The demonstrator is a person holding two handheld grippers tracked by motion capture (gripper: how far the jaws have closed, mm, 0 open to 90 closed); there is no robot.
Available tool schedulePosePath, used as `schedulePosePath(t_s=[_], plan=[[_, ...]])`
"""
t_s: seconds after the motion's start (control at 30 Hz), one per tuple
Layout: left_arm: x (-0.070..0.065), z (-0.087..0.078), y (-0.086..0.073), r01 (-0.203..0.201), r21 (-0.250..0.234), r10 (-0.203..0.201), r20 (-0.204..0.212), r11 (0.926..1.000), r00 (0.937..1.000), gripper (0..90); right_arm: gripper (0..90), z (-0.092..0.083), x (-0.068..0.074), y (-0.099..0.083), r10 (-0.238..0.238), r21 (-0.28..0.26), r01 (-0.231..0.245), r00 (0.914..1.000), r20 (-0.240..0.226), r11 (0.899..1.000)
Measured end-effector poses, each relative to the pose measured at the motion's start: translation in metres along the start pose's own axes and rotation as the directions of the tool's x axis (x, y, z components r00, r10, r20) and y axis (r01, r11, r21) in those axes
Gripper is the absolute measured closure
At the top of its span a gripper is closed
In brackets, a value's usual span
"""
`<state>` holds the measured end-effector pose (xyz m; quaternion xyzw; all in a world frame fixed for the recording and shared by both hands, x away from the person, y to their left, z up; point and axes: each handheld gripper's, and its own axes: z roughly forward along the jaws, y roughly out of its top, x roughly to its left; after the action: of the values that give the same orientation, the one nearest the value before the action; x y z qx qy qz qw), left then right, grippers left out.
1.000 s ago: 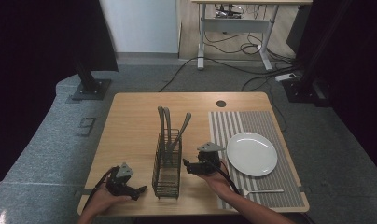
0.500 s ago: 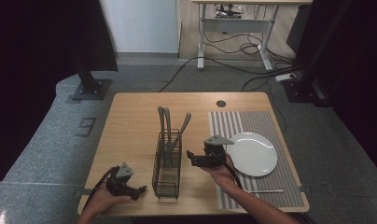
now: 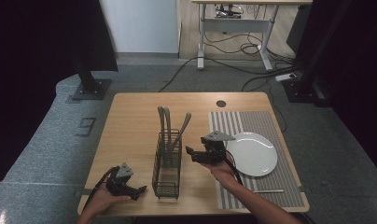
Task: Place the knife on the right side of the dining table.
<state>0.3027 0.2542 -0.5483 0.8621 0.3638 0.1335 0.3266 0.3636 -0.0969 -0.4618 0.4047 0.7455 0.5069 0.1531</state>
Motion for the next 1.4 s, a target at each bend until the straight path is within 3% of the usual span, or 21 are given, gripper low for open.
schedulePosePath(t_s=[0.37,0.6,0.8,0.97,1.2,1.4], plan=[[0.0,0.0,0.0,0.0,0.001,0.0,0.0,1.0,1.0,0.0,30.7,0.012,-0.003,0.018,-0.029,-0.036,0.028,0.9991,-0.03,0.999],[-0.001,0.0,0.0,0.001,-0.001,-0.001,-0.001,1.0,1.0,0.0,36.9,0.022,-0.007,0.031,-0.012,-0.048,0.01,0.9986,-0.051,0.999],[-0.001,0.0,0.0,0.002,-0.001,-0.002,-0.001,1.0,1.0,0.0,40.9,0.026,-0.007,0.04,-0.03,-0.061,0.027,0.998,-0.055,0.998],[-0.001,0.0,0.0,0.001,-0.001,-0.001,-0.001,1.0,1.0,0.0,45.3,0.035,-0.009,0.047,-0.017,-0.06,0.012,0.9956,-0.092,0.998],[-0.001,0.0,0.0,0.002,-0.001,-0.002,-0.001,1.0,1.0,0.0,50.0,0.043,-0.015,0.05,0.012,-0.055,-0.018,0.9938,-0.11,0.998],[-0.001,0.0,0.0,0.002,-0.001,-0.002,0.0,1.0,1.0,0.0,59.0,0.049,-0.018,0.051,0.021,-0.048,-0.029,0.9893,-0.144,0.998]])
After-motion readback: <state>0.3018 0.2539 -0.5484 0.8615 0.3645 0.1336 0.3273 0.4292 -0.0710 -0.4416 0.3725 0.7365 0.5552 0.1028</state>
